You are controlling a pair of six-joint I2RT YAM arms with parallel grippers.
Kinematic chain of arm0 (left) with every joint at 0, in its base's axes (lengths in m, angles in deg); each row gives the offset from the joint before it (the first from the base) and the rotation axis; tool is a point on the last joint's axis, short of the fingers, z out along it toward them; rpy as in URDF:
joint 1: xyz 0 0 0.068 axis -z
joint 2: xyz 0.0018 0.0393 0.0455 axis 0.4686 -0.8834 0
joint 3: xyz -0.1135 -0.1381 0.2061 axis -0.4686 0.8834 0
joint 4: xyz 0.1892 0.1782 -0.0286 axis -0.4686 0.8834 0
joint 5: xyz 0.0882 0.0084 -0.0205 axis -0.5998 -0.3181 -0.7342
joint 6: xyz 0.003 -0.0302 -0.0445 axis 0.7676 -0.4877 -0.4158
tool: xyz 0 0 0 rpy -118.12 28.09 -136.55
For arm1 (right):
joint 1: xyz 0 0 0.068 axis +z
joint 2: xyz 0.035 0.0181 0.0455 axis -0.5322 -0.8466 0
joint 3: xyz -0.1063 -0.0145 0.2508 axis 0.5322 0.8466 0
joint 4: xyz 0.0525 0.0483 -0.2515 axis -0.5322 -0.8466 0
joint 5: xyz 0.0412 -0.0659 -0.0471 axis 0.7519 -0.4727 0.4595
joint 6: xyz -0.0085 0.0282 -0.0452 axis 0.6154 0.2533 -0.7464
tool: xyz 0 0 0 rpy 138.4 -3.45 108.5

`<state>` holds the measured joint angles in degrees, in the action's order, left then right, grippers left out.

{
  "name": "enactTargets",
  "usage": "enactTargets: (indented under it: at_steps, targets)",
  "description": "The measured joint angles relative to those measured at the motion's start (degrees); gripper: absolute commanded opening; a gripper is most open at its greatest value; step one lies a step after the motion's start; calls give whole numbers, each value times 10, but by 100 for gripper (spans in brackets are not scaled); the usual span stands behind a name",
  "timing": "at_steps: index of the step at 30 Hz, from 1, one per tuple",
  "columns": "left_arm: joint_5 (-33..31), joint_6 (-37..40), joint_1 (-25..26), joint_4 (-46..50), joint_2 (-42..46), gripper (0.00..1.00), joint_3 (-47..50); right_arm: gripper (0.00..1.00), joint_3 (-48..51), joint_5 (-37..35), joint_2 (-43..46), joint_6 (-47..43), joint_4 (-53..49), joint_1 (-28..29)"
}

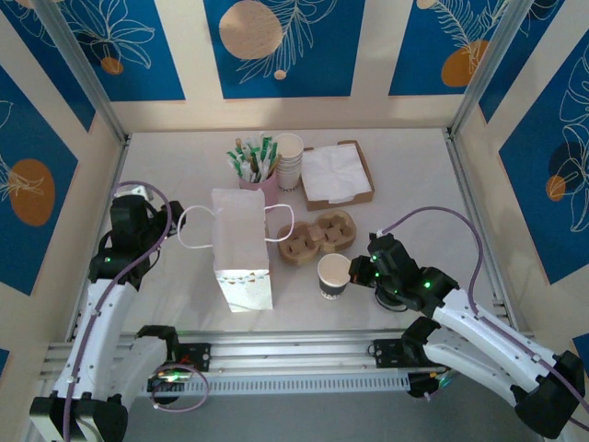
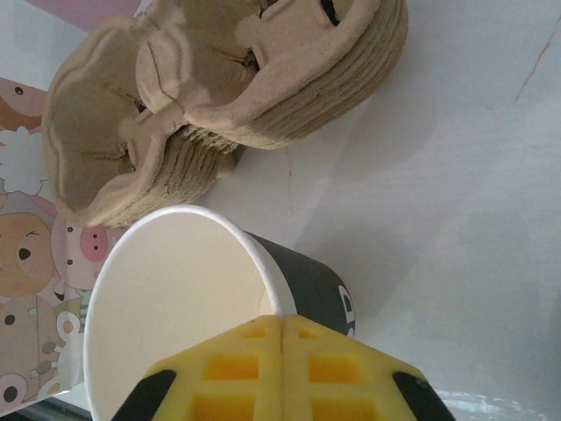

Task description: Pack the takeout coffee

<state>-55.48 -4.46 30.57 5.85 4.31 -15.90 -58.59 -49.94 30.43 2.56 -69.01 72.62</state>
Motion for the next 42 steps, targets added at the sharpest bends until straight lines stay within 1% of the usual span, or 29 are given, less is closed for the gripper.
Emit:
enactTargets:
  at_steps: [4,8,11,16,23,27,31,34,36,40,42]
  targets:
    - [0,0,0,0,0,60,0,11,0,-14,0,-5,0,2]
    - [0,0,0,0,0,60,0,27,0,-26,0,-11,-1,2]
    - [0,0,0,0,0,60,0,32,-1,-33,0,-19,-3,2]
    - [-2,0,0,0,0,61,0,43,-14,-41,0,-24,-19,2]
    - [-3,0,0,0,0,61,0,59,-81,-54,0,-22,-83,2]
    - [-2,0,0,0,0,61,0,61,-131,-64,-1,-18,-153,-12]
    - [-2,0,0,0,0,62,0,68,-163,-67,-10,-7,-219,-39]
    - [-2,0,0,0,0,62,0,70,-167,-63,-25,0,-261,-60]
    - [-2,0,0,0,0,62,0,74,-167,-58,-36,5,-285,-75]
    - [-2,0,0,0,0,62,0,81,-167,-47,-46,13,-314,-102]
    - [-2,0,0,0,0,63,0,81,-167,-42,-45,21,-322,-113]
